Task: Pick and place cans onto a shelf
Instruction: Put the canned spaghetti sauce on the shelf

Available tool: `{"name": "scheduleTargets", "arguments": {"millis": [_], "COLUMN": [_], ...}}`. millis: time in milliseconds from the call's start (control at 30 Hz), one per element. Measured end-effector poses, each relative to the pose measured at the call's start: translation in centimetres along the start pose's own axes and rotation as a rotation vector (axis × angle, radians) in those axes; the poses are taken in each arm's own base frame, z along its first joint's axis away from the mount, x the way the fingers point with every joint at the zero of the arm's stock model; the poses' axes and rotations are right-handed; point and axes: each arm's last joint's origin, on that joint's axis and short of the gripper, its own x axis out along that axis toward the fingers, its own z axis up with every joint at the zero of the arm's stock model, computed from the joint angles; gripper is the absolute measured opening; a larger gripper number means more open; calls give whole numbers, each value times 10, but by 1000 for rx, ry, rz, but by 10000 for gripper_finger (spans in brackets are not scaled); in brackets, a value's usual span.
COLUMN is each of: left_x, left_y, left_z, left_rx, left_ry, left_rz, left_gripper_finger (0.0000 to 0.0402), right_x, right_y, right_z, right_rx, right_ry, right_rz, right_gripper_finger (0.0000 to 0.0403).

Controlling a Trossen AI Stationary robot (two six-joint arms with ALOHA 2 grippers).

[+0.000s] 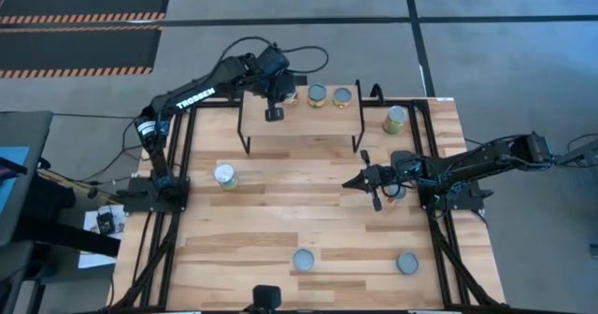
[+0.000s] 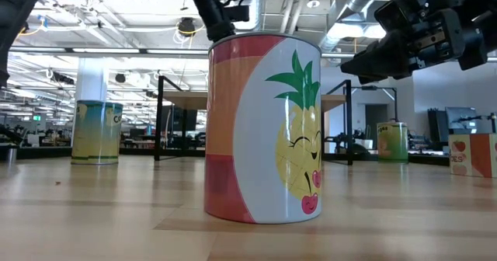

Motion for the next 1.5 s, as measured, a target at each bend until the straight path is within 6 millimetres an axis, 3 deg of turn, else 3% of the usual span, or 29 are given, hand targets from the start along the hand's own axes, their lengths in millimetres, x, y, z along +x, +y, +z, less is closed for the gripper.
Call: {"name": "scheduleTargets", "arguments": {"millis": [933,1267,1500], "left_x": [9,9,9], "left_y": [2,3,4], "left_z": [-3,-1,1], "left_rx": [-56,-66,-66], "left_ry": [-22,-54,-65], "left_rz": [5,1,11], "left_gripper_finger": [12,73,75], "right_x": [0,0,0], "right_y": [0,0,0], "right_z": [1,0,0], "right_rx": [0,0,0], "right_ry": [-6,-5,-5], "right_rz": [0,0,0], "right_gripper_finger": [11,11,11]}}
